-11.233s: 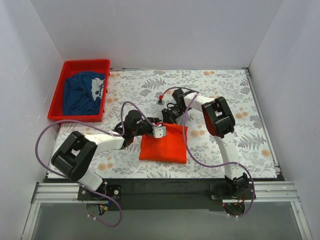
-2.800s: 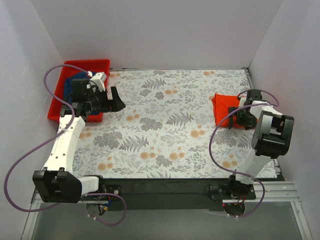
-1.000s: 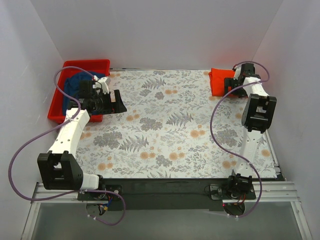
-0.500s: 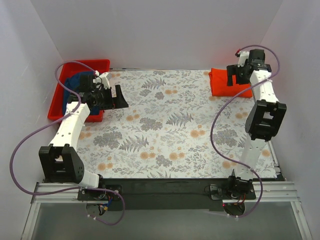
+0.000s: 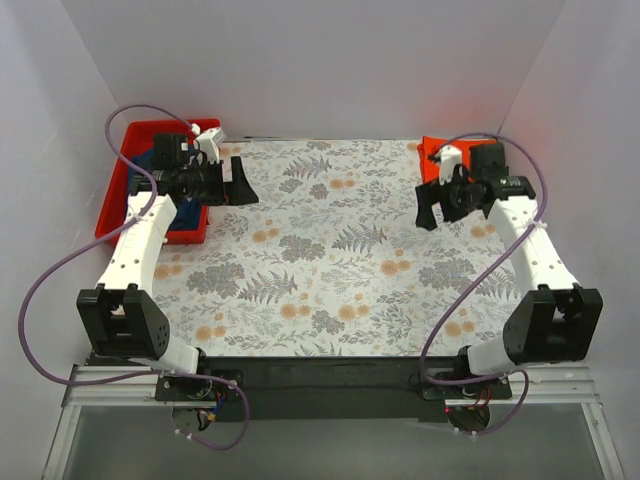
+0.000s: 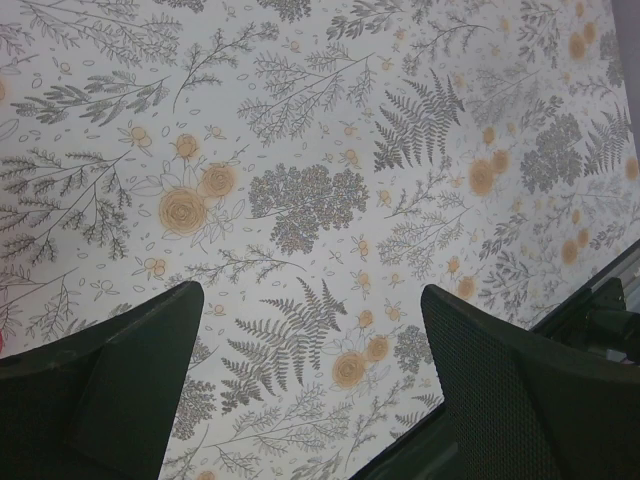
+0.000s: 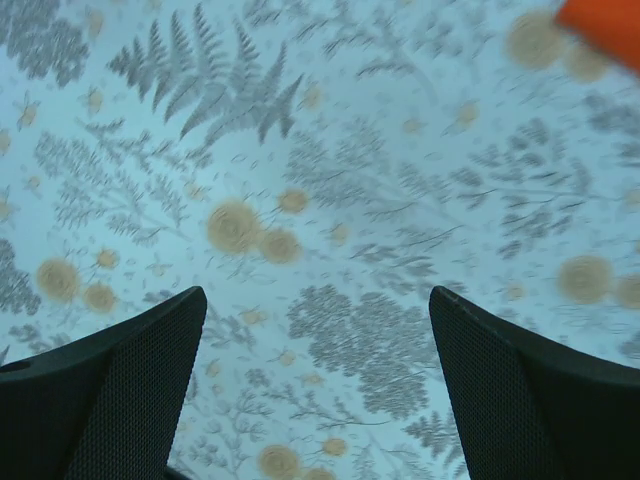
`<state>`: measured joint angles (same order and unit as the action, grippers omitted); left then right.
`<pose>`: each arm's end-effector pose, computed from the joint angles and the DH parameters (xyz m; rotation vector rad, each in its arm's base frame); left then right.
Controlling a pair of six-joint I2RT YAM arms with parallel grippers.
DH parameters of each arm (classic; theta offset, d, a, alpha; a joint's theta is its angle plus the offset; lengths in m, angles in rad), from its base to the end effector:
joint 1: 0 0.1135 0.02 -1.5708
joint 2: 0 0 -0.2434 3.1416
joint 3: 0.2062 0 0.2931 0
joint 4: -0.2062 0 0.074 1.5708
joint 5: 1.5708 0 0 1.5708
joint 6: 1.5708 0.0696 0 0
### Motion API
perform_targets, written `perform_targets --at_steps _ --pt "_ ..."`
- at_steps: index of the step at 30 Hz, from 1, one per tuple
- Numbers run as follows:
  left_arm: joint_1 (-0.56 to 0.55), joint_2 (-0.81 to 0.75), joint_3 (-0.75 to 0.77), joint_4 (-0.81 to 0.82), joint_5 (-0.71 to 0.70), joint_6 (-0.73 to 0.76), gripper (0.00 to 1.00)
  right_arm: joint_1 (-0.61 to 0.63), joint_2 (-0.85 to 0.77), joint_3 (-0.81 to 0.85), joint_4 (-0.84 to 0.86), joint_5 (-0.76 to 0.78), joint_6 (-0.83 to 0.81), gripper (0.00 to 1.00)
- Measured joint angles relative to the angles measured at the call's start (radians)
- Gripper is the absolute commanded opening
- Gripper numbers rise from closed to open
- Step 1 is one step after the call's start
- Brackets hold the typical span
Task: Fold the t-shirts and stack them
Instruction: Reset both grippers
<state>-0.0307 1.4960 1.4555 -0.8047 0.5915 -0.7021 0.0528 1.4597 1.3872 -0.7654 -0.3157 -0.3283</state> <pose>0.3770 -0.0504 0.3060 -0.5449 2.4305 -1.0403 0.3756 0.0415 0.2903 -0.5897 2.2946 0.2482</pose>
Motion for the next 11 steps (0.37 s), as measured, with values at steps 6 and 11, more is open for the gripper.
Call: perform_targets --at_steps 6,11 --pt "0.000 -0.074 -0.186 0.025 -0.014 -0.001 0.90 0.059 -0.151 -0.334 0.006 -0.050 0.034 0.98" --pt "0.000 -0.140 -0.299 0.023 -0.032 0.004 0.90 0.086 -0.258 -0.441 0.017 -0.066 0.066 0.98"
